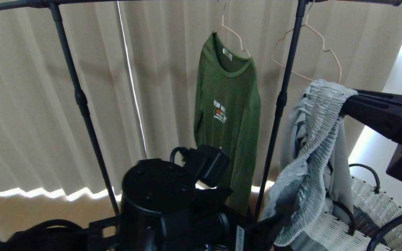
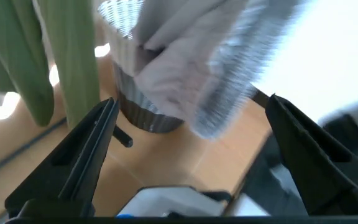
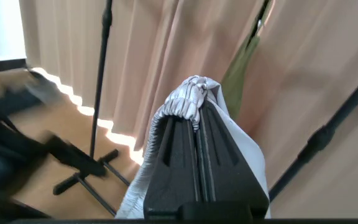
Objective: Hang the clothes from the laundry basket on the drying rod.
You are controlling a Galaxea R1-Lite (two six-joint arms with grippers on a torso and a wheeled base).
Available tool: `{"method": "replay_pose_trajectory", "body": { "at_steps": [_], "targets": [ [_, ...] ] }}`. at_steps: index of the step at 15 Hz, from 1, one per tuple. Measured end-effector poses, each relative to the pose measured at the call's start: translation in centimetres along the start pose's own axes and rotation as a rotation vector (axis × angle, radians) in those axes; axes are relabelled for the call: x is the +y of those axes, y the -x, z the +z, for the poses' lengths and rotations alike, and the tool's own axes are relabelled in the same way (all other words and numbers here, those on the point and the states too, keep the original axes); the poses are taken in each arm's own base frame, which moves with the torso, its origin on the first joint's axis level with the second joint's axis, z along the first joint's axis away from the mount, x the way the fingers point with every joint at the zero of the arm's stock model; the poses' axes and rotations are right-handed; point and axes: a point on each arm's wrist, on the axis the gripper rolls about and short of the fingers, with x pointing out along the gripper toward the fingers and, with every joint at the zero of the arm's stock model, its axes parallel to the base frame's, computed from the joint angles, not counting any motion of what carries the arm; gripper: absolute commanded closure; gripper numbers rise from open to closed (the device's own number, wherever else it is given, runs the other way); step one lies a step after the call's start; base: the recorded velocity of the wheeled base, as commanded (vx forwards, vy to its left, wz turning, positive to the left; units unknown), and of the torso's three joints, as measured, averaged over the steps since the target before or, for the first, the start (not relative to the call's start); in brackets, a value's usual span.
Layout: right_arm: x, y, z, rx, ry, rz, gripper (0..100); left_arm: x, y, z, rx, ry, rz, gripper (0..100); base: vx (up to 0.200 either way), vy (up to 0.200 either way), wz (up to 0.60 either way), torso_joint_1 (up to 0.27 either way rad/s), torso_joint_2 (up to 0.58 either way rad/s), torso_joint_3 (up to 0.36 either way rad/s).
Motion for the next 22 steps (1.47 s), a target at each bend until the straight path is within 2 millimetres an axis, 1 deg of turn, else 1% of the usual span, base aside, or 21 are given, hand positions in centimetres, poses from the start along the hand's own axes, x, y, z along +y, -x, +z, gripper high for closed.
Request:
{"method": "replay_pose_trajectory", "body": {
  "at_steps": [2, 4, 8, 9, 11, 14, 15, 17, 18, 20, 22],
  "targets": [
    [0.0, 0.1, 0.1, -0.006, -0.001, 0.002, 100, 0.1, -2.3, -0.8, 0.015, 0.040, 0.032, 0, 0.000, 0.000, 0.00, 0.000, 0.00, 0.000],
    [0.0, 0.1, 0.3, -0.012, -0.003, 0.002, 100, 0.3, -3.6, -1.6, 0.036, 0.055, 0.058, 0, 0.000, 0.000, 0.00, 0.000, 0.00, 0.000],
    [-0.1, 0.5, 0.5, -0.024, -0.004, -0.001, 100, 1.5, -5.0, -3.1, 0.076, 0.071, 0.134, 0, 0.000, 0.000, 0.00, 0.000, 0.00, 0.000],
    [-0.1, 0.5, 0.6, -0.026, -0.003, -0.001, 100, 1.7, -5.1, -3.4, 0.086, 0.072, 0.143, 100, 0.000, 0.000, 0.00, 0.000, 0.00, 0.000],
    [-0.2, 0.6, 0.7, -0.029, -0.004, -0.005, 100, 1.9, -4.9, -4.0, 0.104, 0.070, 0.152, 100, 0.000, 0.000, 0.00, 0.000, 0.00, 0.000],
    [-0.6, 0.5, 0.5, -0.017, 0.001, -0.032, 100, 2.1, -3.8, -4.3, 0.108, 0.058, 0.172, 100, 0.000, 0.000, 0.00, 0.000, 0.00, 0.000],
    [-1.0, 0.4, 0.4, -0.007, 0.003, -0.058, 100, 2.2, -3.2, -4.2, 0.098, 0.047, 0.199, 100, 0.000, 0.000, 0.00, 0.000, 0.00, 0.000],
    [-2.0, 0.0, 0.0, 0.014, 0.007, -0.118, 100, 2.4, -1.5, -3.7, 0.067, -0.009, 0.250, 100, 0.000, 0.000, 0.00, 0.000, 0.00, 0.000],
    [-2.5, -0.2, 0.0, 0.017, 0.009, -0.142, 100, 2.6, -0.4, -3.1, 0.047, -0.039, 0.262, 100, 0.000, 0.000, 0.00, 0.000, 0.00, 0.000],
    [-3.1, -0.8, 0.4, 0.010, 0.009, -0.172, 100, 3.4, 2.0, -0.8, -0.032, -0.080, 0.288, 100, 0.000, 0.000, 0.00, 0.000, 0.00, 0.000],
    [-3.4, -1.4, 1.0, -0.009, 0.005, -0.183, 100, 4.8, 4.5, 2.7, -0.158, -0.101, 0.333, 100, 0.000, 0.000, 0.00, 0.000, 0.00, 0.000]
  ]
}}
